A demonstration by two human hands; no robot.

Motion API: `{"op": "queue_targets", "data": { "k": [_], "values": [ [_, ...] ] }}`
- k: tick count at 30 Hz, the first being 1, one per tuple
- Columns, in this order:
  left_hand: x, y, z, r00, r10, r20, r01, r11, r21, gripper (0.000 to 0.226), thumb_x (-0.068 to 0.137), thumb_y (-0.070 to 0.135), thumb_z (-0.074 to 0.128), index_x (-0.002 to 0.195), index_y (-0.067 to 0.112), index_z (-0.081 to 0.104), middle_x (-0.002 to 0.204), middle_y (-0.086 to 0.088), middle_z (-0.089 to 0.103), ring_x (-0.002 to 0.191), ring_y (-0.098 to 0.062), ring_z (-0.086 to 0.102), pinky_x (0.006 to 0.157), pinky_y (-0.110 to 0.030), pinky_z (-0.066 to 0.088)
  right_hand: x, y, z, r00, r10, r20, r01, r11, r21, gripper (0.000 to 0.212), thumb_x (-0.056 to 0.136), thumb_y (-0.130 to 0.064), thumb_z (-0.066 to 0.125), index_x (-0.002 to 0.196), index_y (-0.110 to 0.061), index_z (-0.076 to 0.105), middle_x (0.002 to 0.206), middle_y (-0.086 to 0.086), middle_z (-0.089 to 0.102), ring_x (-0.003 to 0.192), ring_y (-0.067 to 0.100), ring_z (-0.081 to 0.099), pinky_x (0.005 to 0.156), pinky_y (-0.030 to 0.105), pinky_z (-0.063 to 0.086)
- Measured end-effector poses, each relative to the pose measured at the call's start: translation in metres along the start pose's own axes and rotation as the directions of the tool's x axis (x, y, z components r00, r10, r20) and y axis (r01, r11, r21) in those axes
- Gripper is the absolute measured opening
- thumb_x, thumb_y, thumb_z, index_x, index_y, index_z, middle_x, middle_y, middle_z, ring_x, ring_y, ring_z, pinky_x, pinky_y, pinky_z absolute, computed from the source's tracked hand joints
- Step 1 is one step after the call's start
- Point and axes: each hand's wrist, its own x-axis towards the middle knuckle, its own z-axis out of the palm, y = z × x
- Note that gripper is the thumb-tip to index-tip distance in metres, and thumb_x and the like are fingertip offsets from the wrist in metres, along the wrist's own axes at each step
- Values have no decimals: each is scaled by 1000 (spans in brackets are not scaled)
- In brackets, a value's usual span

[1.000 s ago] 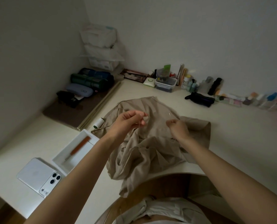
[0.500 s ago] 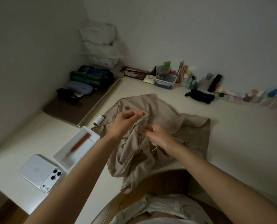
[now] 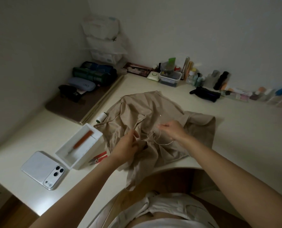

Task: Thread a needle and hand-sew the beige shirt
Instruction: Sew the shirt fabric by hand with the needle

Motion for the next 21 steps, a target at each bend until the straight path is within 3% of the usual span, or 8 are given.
{"op": "queue_targets", "data": {
  "k": [3, 5, 7, 8, 10, 13, 16, 21],
  "values": [
    [3, -4, -3, 994, -14, -108, 3, 995, -103, 17, 93, 8, 53, 106, 20, 53, 93, 6, 55, 83, -4, 55, 65, -10, 45, -2, 1, -13, 987, 62, 149, -18, 960, -280, 27, 96, -38, 51, 82, -15, 56, 67, 2, 50, 54, 10, 46, 47, 16, 35],
    [7, -7, -4, 987, -14, -160, -11, 989, -149, 15, 93, 7, 53, 101, 20, 56, 93, 4, 59, 85, -6, 57, 67, -8, 45, 1, 1, -19, 981, 95, 168, -10, 895, -445, 31, 102, -29, 39, 109, -6, 59, 104, 14, 61, 90, 25, 61, 71, 26, 44],
    [10, -9, -5, 982, -9, -190, -25, 984, -177, 15, 94, 7, 54, 96, 21, 57, 90, 6, 59, 87, -9, 58, 71, -8, 44, -1, -2, -23, 994, 103, 30, -68, 823, -564, 34, 102, -12, 33, 129, 4, 45, 129, 23, 51, 117, 35, 51, 87, 33, 41],
    [11, -10, -5, 981, -4, -193, -33, 981, -190, 16, 94, 8, 54, 94, 23, 58, 90, 7, 60, 88, -10, 58, 73, -9, 44, -2, -3, -24, 996, 73, -46, -86, 825, -558, 33, 101, -10, 33, 129, 5, 42, 127, 24, 52, 116, 36, 51, 84, 34, 40],
    [13, -9, -6, 982, 14, -187, -54, 976, -211, 17, 94, 12, 55, 91, 28, 58, 91, 4, 62, 90, -11, 59, 76, -12, 45, -2, -3, -26, 988, -89, -127, 19, 883, -468, 27, 99, -8, 34, 121, 0, 47, 118, 20, 57, 106, 33, 56, 75, 31, 39],
    [14, -7, -9, 984, 62, -165, -94, 976, -194, 16, 93, 18, 58, 89, 33, 59, 93, 2, 65, 90, -14, 62, 81, -26, 49, -7, -8, -20, 944, -315, -94, 271, 908, -320, 24, 100, -9, 36, 107, -8, 59, 96, 4, 64, 86, 19, 59, 71, 24, 41],
    [13, -3, -14, 980, 120, -158, -144, 978, -151, 13, 93, 18, 58, 92, 30, 61, 92, 6, 66, 88, -9, 63, 80, -25, 50, -14, -15, -8, 921, -389, 23, 383, 891, -245, 20, 100, -11, 41, 103, -12, 61, 76, -5, 60, 73, 9, 58, 66, 10, 42],
    [11, 2, -25, 976, 160, -148, -171, 983, -62, 10, 94, 18, 56, 93, 18, 66, 93, 5, 66, 88, -9, 61, 81, -25, 49, -14, -11, 5, 905, -418, 77, 424, 880, -213, 14, 97, -11, 49, 96, -12, 62, 77, -5, 63, 63, -8, 55, 61, 6, 40]
  ]
}}
